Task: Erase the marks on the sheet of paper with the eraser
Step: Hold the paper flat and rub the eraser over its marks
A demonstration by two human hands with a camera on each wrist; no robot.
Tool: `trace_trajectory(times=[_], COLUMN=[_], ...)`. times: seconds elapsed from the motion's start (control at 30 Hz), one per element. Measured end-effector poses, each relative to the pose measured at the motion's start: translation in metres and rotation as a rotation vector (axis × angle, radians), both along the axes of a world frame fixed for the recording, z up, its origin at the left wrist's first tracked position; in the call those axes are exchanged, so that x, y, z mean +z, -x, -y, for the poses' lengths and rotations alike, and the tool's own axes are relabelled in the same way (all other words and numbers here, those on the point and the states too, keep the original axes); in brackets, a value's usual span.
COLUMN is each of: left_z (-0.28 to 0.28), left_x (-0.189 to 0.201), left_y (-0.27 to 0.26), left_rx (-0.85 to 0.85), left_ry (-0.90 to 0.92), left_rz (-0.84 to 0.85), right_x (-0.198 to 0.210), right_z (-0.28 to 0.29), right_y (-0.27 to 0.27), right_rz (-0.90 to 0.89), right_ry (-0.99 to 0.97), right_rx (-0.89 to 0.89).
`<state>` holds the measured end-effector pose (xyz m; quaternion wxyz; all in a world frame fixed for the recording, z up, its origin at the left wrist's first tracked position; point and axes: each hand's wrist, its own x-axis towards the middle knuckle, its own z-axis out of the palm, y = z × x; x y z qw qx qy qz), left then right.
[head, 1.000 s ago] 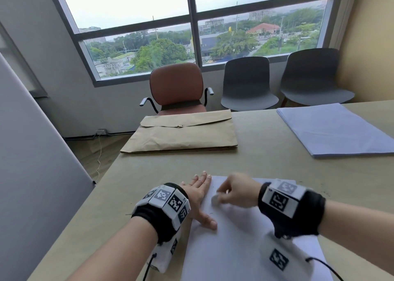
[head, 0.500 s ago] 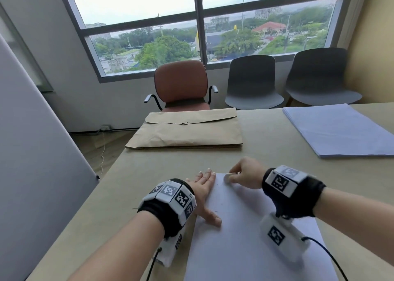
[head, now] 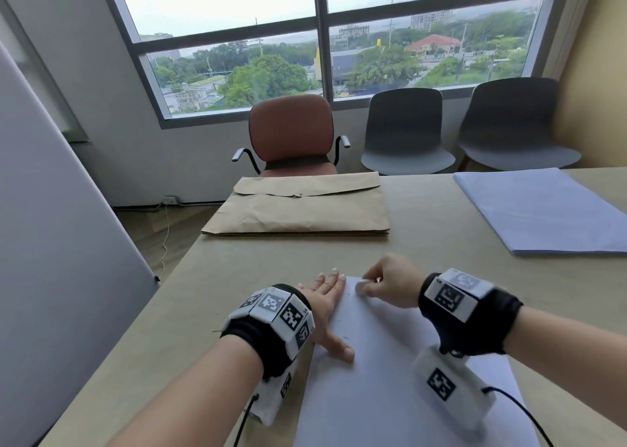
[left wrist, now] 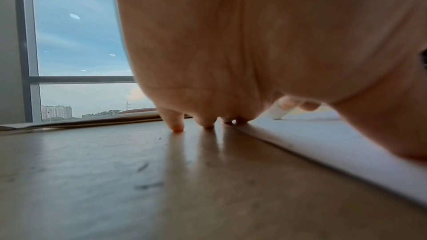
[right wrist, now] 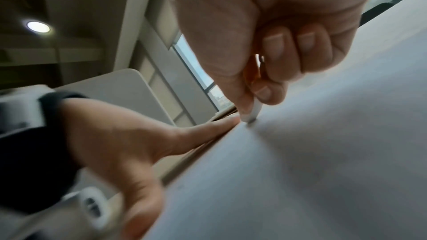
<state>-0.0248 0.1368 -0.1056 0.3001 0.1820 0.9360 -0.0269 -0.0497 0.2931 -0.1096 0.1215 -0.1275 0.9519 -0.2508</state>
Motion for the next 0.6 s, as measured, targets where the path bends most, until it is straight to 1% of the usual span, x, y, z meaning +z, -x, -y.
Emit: trace_trajectory(times=[0.1, 0.17, 0.3, 0.37, 0.4, 0.47, 0.53, 0.6], left_z=[0.000, 0.000, 0.000, 0.000, 0.000, 0.000, -0.001, -0.001], left_x=[-0.001, -0.002, 0.000, 0.001, 0.001, 0.000, 0.000, 0.001], left_y=[0.002, 0.002, 0.002, 0.001, 0.000, 0.000, 0.000, 0.000], left_rx=[0.001, 0.001, 0.005, 0.001, 0.001, 0.002, -0.001, -0.005], left_ry=[0.005, 0.008, -0.003, 0.001, 0.001, 0.003, 0.012, 0.018], left_rz=[0.002, 0.002, 0.003, -0.001, -0.003, -0.006, -0.004, 0.002], right_x=[0.001, 0.003, 0.010, 0.008, 0.006, 0.004, 0.003, 0.003], right_z=[0.001, -0.002, -0.009, -0.005, -0.002, 0.003, 0.003, -0.002], right_y=[-0.023, -0.026, -0.003, -0.003, -0.008, -0.028, -0.046, -0.054], right_rz=[0.059, 0.108, 0.043, 0.008, 0.010, 0.001, 0.012, 0.054], right_ry=[-0.041, -0.042, -0.011, -0.039, -0.063, -0.111, -0.114, -0.090], right_rx=[0.170, 0.209, 0.038, 0.004, 0.027, 0.142, 0.253, 0.289])
